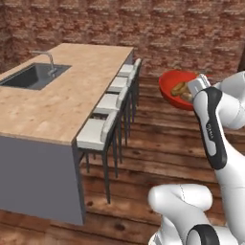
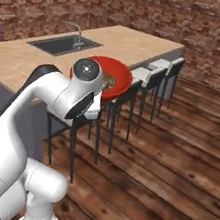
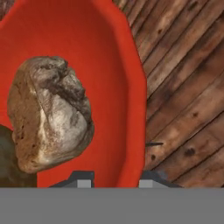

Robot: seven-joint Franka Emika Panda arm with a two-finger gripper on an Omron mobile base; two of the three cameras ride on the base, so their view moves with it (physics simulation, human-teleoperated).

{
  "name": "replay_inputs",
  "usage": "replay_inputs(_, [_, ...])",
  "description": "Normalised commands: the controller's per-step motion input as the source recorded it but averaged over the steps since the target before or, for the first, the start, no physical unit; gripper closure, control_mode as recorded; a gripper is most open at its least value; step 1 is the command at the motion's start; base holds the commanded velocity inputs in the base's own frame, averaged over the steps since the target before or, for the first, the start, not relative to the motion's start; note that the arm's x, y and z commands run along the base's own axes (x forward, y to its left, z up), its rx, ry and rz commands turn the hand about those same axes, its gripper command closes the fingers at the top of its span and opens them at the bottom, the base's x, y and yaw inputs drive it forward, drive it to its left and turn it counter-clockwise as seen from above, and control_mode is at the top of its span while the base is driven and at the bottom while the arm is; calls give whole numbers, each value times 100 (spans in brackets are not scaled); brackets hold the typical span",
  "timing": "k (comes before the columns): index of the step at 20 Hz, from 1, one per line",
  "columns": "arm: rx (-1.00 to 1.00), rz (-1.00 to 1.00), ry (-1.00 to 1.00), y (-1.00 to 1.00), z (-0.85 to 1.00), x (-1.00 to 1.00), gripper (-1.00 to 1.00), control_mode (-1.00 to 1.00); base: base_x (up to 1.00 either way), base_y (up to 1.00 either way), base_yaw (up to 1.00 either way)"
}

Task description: Pick up the heated bread from the toaster oven and place it in the bowl. Then move the bread bowl to the dining counter.

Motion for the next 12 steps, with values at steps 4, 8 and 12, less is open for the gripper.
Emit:
replay_inputs(4, [0,0,0,0,0,0,100,100,59,32,56])
replay_inputs(8, [0,0,0,0,0,0,100,100,38,100,34])
replay_inputs(12, [0,0,0,0,0,0,100,100,31,100,5])
